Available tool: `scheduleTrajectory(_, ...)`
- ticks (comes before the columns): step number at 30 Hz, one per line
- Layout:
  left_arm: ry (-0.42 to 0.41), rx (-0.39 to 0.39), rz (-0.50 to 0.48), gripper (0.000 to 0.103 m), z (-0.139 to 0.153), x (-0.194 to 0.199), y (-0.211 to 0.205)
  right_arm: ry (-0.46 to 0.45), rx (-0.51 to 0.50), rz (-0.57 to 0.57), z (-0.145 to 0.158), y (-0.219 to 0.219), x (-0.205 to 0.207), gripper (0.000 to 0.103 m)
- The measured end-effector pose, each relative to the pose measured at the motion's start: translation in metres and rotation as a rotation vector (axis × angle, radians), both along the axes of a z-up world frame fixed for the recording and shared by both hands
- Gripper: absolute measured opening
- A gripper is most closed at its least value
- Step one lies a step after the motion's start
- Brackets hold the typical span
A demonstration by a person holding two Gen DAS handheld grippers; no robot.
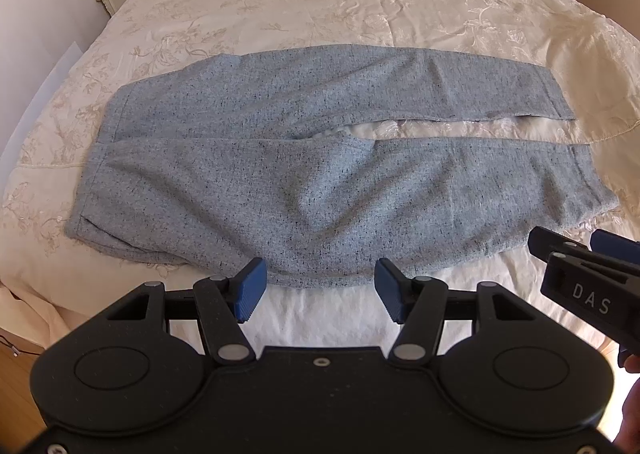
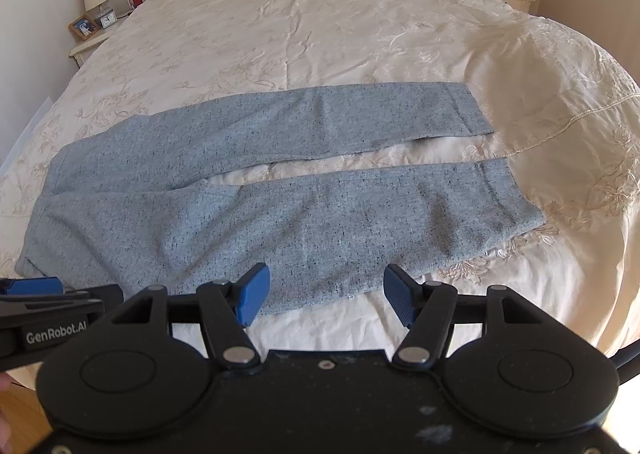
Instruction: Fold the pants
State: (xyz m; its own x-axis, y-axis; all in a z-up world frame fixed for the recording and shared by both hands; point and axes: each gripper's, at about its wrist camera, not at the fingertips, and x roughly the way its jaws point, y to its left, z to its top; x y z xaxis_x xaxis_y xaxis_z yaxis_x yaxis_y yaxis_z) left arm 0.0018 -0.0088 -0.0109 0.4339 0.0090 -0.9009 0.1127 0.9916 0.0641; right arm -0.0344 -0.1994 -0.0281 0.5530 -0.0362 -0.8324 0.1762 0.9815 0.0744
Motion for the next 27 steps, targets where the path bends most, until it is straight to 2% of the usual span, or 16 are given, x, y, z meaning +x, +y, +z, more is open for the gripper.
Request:
scheduleTrajectory(19,0.024,-0.003,0.005,0.063,-0.007,0.004,-0.004,0.028,0.017,0.009,-0.01,-0.005,0.006,0.067)
scheduleTrajectory(27,0.104,0.02,0.012,0.063,-0.025,0.001,0.005,0.124,0.074,0.025,-0.04,-0.001,0.015,0.066)
